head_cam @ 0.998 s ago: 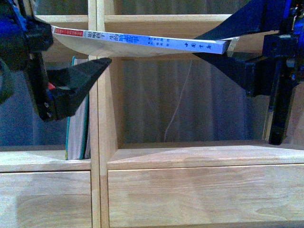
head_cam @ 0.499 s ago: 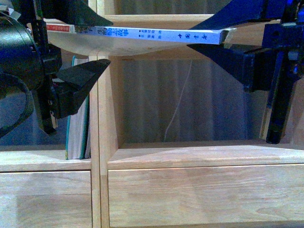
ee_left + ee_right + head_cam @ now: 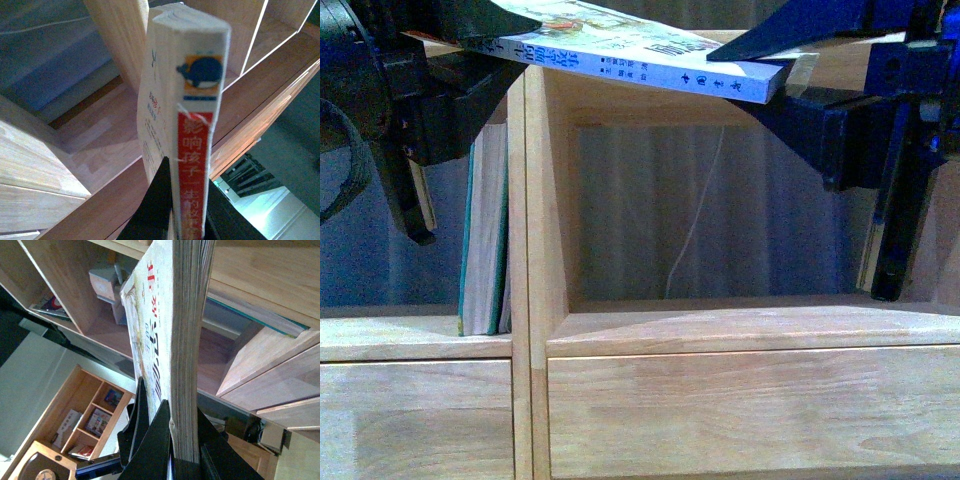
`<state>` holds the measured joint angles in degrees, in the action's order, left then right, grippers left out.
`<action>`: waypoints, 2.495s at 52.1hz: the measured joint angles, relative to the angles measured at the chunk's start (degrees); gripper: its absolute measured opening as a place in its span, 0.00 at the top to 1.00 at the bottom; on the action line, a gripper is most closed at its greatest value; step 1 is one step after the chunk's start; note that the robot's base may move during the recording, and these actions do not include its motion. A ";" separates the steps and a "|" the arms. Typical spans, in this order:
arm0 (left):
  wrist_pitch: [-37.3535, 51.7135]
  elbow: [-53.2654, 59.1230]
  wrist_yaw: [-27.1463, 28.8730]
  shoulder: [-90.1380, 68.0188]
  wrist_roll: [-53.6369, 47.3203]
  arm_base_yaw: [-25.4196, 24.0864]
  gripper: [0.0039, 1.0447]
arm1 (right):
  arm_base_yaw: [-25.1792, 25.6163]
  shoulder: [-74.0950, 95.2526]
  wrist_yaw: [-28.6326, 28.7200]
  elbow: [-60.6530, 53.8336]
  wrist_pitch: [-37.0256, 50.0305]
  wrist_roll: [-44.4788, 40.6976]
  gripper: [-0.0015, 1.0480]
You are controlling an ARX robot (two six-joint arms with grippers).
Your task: Organize books on shelf
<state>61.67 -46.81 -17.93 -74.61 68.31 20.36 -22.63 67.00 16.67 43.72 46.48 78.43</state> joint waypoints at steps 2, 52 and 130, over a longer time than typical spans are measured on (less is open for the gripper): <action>0.20 0.02 0.24 0.07 0.15 0.00 0.94 | 0.00 0.00 -0.17 -0.07 0.13 0.33 0.86; -25.73 0.74 5.86 17.79 -39.50 -26.27 0.94 | 29.90 -14.47 16.15 -17.57 -7.78 -7.67 0.07; -40.72 -44.76 7.08 -29.64 -78.09 -24.87 0.94 | 41.97 -53.02 28.35 -33.38 -26.64 1.77 0.07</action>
<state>20.95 -91.57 -10.85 -104.25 -9.78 -4.51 19.33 13.98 45.01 10.35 19.84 80.20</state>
